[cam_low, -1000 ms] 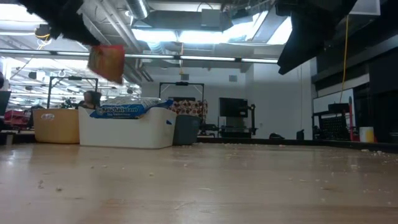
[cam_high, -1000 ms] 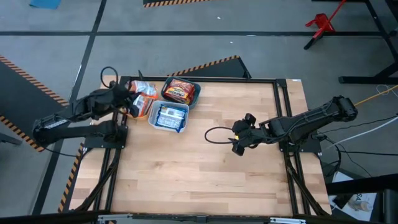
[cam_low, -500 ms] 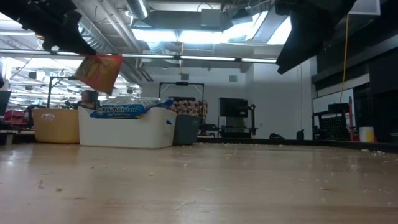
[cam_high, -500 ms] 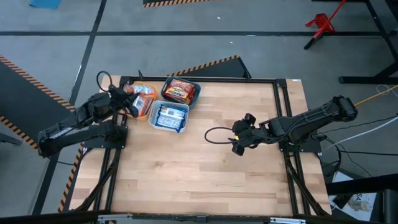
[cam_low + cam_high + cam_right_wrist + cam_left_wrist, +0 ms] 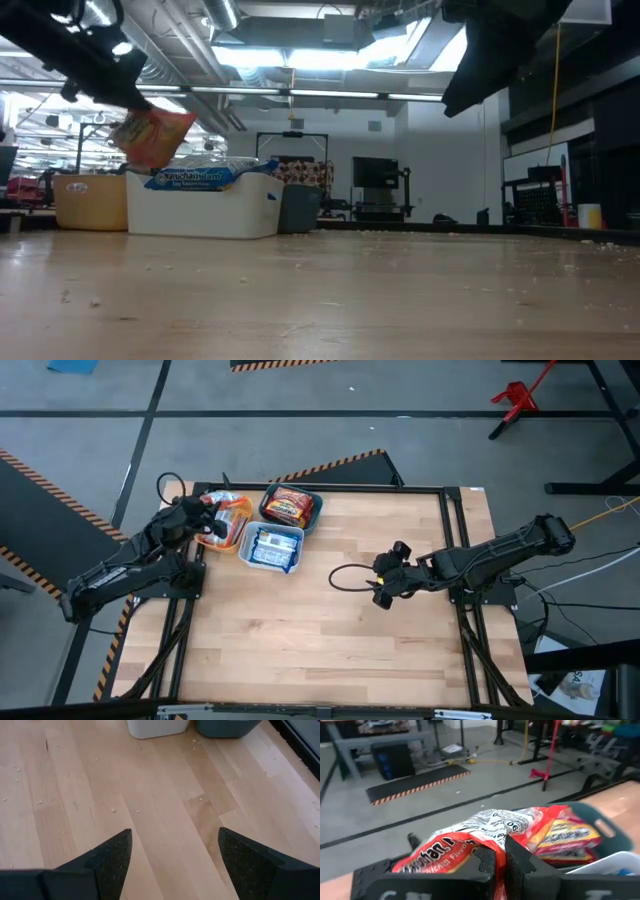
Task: Sort Maruchan noodles
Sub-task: Put the orange noodle into the yellow bin
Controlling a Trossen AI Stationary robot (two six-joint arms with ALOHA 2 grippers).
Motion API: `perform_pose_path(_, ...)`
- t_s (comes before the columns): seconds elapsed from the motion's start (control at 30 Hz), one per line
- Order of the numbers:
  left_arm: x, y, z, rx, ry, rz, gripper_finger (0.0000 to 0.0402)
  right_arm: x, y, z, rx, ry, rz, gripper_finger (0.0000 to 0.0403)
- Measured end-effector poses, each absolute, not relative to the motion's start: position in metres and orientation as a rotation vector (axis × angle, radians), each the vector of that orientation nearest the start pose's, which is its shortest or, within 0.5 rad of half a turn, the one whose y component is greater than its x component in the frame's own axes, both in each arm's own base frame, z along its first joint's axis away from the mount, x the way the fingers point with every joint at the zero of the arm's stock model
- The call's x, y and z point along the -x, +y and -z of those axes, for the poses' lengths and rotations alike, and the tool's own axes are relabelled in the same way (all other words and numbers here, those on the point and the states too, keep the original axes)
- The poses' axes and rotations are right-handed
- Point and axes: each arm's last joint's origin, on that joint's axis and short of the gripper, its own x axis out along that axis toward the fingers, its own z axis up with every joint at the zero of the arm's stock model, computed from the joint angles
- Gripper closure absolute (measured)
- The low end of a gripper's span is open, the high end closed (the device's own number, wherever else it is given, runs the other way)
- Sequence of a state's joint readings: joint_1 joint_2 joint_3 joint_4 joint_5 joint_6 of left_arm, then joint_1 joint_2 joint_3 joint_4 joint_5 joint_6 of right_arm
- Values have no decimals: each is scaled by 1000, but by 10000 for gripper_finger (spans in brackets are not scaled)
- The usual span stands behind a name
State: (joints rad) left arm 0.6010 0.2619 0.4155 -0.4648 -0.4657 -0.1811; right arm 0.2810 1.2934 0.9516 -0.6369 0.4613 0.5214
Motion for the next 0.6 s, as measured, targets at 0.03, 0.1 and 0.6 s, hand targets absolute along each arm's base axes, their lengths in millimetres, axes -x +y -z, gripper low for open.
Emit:
perform_pose_path(0.03, -65, 61, -237, 190, 233, -1095, 397, -245, 57, -254, -125, 836, 393, 121)
perform_pose_path(0.1, -66, 62, -229, 212, 239, -1092, 396, -245, 57, -254, -125, 835, 394, 121)
perform_pose_path(0.6, -74, 68, -206, 256, 179, -1090, 398, -245, 57, -254, -135, 833, 395, 121)
